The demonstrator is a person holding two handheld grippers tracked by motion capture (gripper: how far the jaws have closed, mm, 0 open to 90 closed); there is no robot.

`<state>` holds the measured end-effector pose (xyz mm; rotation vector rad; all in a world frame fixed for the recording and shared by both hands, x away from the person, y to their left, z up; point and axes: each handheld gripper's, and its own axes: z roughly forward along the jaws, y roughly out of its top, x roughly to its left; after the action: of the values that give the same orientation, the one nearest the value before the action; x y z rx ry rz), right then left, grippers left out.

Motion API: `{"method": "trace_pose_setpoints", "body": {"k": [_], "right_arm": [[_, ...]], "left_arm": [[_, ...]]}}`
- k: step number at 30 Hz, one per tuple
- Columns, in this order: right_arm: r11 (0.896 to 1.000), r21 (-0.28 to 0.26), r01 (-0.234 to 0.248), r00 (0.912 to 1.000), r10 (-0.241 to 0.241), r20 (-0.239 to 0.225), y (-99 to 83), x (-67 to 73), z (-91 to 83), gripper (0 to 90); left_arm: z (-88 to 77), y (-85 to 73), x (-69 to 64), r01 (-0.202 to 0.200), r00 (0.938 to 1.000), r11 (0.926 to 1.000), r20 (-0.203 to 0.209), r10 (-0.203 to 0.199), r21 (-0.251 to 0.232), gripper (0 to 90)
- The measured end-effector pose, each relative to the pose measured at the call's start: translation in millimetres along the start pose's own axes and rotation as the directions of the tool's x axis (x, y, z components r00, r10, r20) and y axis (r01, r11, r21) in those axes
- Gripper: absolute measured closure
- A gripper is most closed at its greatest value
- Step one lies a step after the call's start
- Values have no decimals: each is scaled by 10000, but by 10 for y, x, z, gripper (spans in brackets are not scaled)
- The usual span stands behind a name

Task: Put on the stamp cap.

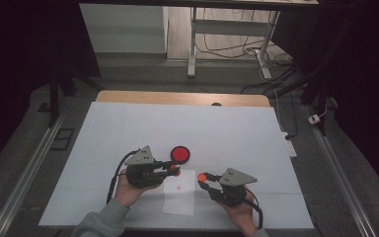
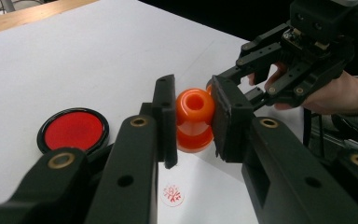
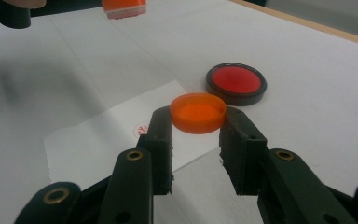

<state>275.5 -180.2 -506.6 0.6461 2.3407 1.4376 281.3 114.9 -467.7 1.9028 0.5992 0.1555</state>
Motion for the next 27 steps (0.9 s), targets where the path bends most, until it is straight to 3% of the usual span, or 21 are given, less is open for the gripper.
{"method": "trace_pose_setpoints", "body": {"k": [27], "right_arm": [[9995, 64, 297, 9988, -295, -380, 42, 150, 159, 646]], "left_arm": [[81, 55, -63, -145, 9997, 9999, 188, 145, 20, 722]]}}
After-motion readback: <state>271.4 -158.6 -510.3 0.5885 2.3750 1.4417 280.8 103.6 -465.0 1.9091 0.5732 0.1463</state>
